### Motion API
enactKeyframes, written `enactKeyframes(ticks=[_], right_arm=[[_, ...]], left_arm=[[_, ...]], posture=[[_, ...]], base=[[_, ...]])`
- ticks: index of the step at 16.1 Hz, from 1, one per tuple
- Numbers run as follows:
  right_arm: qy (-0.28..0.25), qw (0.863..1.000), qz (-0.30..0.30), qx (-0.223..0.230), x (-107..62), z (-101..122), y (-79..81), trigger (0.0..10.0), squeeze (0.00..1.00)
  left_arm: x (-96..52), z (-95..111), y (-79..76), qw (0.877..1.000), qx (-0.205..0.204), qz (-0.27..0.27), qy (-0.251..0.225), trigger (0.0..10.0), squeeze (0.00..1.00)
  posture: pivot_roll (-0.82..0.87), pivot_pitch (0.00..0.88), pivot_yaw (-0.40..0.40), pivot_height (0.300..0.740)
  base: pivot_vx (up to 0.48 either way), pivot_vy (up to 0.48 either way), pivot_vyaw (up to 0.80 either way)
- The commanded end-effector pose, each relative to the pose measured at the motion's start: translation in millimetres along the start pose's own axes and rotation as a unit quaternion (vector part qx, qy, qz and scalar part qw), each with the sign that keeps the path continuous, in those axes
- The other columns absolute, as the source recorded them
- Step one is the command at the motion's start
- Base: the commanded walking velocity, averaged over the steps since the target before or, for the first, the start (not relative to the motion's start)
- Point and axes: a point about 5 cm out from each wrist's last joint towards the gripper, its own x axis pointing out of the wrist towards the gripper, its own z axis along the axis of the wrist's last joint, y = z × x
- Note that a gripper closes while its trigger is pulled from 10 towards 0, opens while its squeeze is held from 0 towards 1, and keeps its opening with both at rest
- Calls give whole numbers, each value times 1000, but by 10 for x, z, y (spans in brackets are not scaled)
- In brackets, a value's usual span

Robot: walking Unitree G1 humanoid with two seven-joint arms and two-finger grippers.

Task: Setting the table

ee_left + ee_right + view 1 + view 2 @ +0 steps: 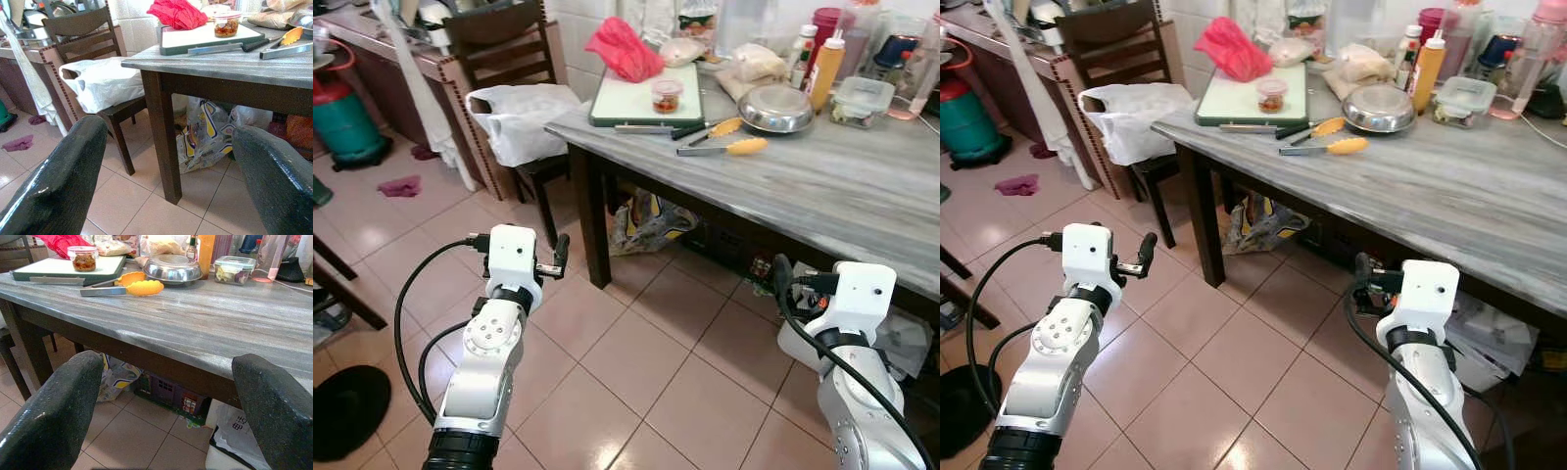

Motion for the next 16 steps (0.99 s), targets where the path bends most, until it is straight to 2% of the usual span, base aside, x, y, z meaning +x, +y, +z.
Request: enactKeyframes(ticks=[1, 14, 16], right_arm=[[-2, 1000, 0, 3, 2, 13, 3, 10000, 0], [2, 1000, -5, 10, -8, -25, 10, 10000, 0], [1, 1000, -7, 10, -5, -25, 3, 10000, 0]], left_arm=[[25, -1, 27, 1000, 5, 7, 7, 10000, 0], [39, 9, 40, 1000, 13, 8, 13, 10000, 0], [51, 11, 34, 1000, 12, 7, 14, 10000, 0]], posture=[[-36, 42, 56, 740], [-33, 41, 75, 740], [-35, 39, 75, 740]], base=[[0, 0, 0], [0, 0, 0], [-268, 0, 0]])
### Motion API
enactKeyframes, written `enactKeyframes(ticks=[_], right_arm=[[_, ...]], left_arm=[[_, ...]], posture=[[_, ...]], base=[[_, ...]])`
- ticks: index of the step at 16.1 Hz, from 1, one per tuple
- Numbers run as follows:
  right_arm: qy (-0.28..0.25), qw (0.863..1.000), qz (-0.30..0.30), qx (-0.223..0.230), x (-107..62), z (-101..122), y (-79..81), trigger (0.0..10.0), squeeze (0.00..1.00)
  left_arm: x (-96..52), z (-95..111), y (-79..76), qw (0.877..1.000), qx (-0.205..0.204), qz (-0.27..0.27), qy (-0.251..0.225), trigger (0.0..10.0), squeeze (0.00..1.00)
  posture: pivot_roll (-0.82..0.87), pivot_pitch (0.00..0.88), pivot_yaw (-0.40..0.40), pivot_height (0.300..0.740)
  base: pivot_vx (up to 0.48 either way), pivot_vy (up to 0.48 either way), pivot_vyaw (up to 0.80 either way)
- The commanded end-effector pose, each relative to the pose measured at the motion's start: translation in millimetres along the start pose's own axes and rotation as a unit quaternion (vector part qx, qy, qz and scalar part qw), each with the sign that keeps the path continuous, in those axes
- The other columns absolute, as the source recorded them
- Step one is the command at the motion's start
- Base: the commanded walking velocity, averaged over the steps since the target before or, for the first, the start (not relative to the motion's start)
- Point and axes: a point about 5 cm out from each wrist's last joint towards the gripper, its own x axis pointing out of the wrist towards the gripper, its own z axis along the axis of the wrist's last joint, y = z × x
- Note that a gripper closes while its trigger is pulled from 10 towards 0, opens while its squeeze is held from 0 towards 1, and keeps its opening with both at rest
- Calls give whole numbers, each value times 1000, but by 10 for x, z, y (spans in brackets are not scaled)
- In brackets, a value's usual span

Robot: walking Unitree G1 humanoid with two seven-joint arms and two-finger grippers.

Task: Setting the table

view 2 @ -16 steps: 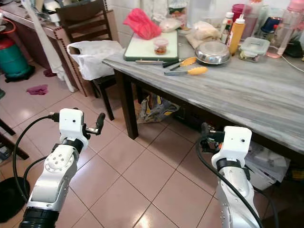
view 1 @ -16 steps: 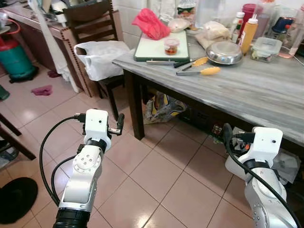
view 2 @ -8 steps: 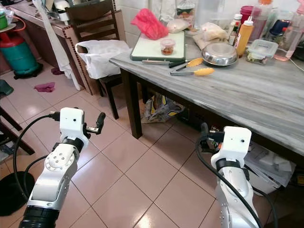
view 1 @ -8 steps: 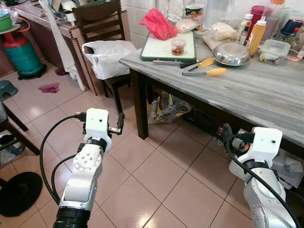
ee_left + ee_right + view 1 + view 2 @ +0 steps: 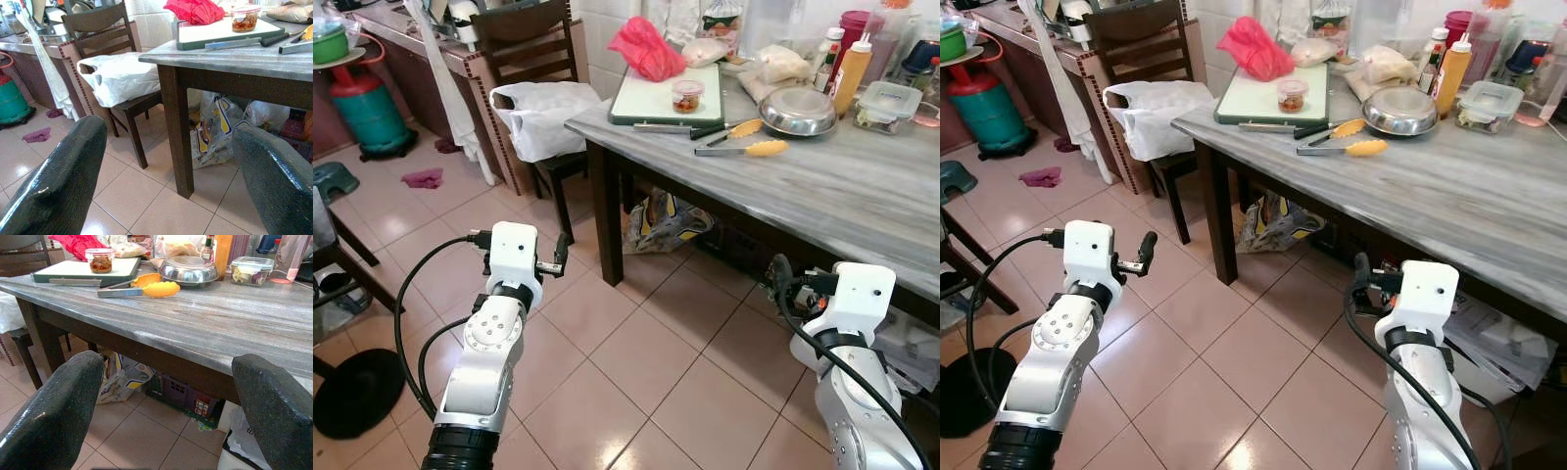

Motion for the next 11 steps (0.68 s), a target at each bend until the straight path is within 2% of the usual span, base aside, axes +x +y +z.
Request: enactKeyframes(ticks=[1, 11], right_arm=[[4, 1000, -3, 2, -4, -25, -12, 10000, 0], [1, 1000, -5, 3, 9, -11, -9, 10000, 0]], left_arm=[[17, -30, 30, 1000, 5, 6, 12, 10000, 0], [28, -38, 21, 1000, 4, 10, 15, 10000, 0]], posture=[[-36, 37, 75, 740], [-37, 33, 74, 740]], base=[[-281, 0, 0], [-302, 0, 0]])
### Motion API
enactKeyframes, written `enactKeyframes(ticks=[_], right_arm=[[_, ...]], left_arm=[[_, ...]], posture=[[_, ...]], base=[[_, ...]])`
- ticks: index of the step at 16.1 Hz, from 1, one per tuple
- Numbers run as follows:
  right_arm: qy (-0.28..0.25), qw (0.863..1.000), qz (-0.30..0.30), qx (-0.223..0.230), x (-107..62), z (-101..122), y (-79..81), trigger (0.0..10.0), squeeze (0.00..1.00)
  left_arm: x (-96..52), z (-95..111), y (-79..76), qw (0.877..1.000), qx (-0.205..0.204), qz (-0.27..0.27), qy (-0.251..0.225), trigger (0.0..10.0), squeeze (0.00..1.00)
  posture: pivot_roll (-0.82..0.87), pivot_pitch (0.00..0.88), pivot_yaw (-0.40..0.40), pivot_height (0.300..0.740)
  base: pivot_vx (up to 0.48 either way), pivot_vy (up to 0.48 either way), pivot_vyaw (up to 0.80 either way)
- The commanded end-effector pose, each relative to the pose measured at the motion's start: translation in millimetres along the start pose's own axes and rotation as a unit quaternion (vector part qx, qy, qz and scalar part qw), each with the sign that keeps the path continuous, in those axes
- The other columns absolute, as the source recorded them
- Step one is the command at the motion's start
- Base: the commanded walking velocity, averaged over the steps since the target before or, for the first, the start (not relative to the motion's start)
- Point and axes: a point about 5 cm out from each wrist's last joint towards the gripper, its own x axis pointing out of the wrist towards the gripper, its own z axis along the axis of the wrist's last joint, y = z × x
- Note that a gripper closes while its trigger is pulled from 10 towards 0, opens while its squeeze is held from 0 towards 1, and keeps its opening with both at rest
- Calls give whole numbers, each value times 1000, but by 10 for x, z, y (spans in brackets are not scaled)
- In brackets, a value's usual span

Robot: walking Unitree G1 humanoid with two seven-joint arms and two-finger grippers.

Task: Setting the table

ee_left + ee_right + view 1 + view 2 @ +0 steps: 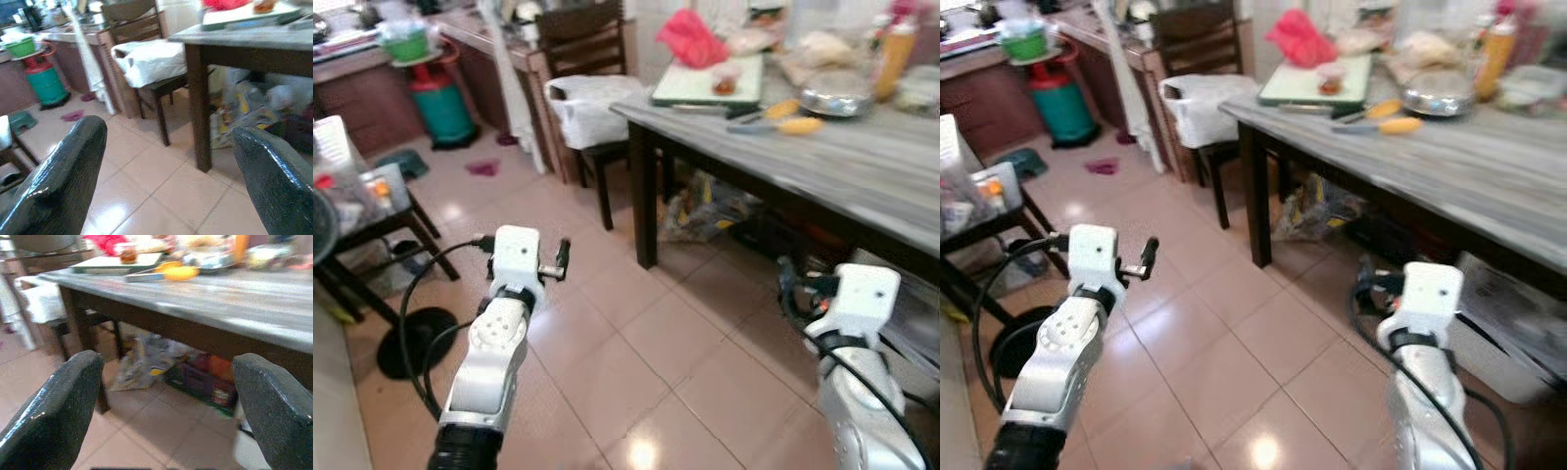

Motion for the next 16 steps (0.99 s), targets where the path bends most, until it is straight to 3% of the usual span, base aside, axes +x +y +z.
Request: enactKeyframes(ticks=[1, 11, 16], right_arm=[[-2, 1000, 5, 4, 4, 17, 36, 10000, 0], [-10, 1000, 5, -3, 31, 57, 16, 10000, 0], [-8, 1000, 9, -11, 18, 53, 12, 10000, 0]], left_arm=[[4, -1, 48, 1000, 6, 6, 3, 10000, 0], [27, -4, 23, 1000, 4, 5, 1, 10000, 0], [13, -15, 13, 1000, -20, -9, -1, 10000, 0]], posture=[[-37, 33, 74, 740], [-44, 27, 63, 740], [-50, 26, 60, 740]], base=[[-307, 0, 0], [-302, 0, 0], [0, 0, 0]])
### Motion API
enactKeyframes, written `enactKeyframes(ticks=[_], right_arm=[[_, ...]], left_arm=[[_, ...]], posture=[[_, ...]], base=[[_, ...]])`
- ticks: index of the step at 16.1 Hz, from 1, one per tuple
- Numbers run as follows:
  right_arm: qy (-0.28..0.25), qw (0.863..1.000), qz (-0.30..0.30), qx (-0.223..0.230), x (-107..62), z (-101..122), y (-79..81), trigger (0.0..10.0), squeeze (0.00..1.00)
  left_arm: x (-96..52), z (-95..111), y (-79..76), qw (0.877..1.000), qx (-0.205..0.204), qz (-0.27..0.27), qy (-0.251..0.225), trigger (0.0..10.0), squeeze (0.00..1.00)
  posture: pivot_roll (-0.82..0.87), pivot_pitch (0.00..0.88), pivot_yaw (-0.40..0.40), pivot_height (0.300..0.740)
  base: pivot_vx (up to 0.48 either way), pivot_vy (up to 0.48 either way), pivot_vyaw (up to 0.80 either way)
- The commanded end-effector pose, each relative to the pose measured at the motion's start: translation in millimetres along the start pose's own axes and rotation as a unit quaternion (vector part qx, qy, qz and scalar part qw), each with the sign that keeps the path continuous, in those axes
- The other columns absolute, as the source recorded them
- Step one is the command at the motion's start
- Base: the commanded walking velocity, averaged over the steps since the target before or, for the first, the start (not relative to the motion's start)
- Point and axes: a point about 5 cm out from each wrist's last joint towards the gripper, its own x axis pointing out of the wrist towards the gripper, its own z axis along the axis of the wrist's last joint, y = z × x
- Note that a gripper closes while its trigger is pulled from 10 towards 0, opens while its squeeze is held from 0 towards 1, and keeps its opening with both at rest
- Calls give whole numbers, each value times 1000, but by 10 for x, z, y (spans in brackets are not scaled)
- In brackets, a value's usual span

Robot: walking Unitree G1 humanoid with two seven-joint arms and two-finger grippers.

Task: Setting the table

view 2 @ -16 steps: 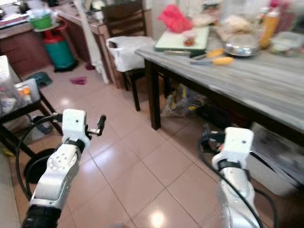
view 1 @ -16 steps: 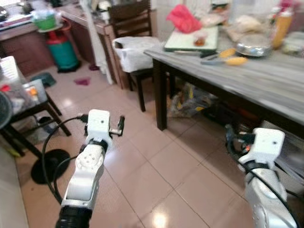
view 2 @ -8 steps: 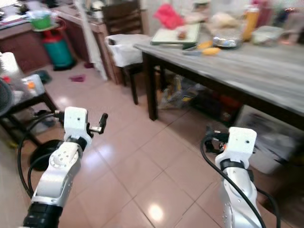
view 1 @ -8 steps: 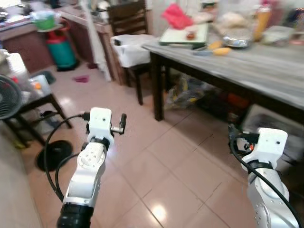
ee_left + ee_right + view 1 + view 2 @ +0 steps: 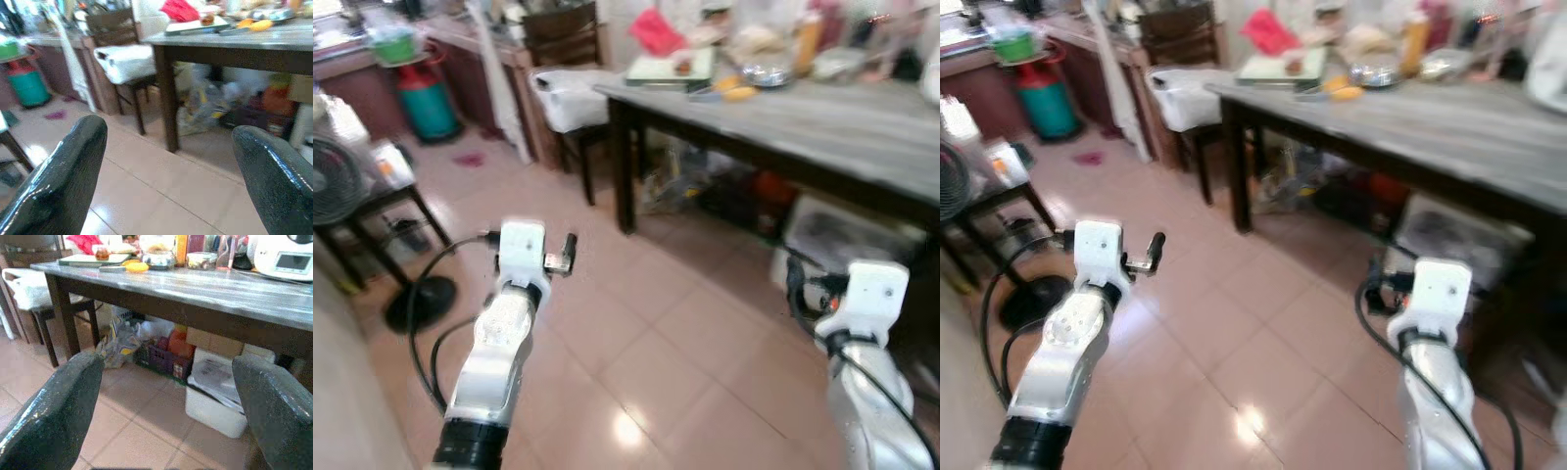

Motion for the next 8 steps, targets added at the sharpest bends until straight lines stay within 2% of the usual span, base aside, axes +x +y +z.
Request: enactKeyframes(ticks=[1, 2, 8], right_arm=[[-9, 1000, 10, 3, 11, 64, 52, 10000, 0], [-7, 1000, 10, 2, 13, 60, 50, 10000, 0], [-6, 1000, 6, -1, -14, 57, 38, 10000, 0]], left_arm=[[6, 31, 70, 1000, -10, 0, -4, 10000, 0], [5, 36, 64, 1000, -7, -5, -6, 10000, 0], [4, 70, -28, 999, -15, -43, -16, 10000, 0]], posture=[[-52, 27, 59, 740], [-54, 27, 59, 740], [-64, 29, 70, 740]], base=[[0, 0, 0], [0, 0, 0], [0, 0, -771]])
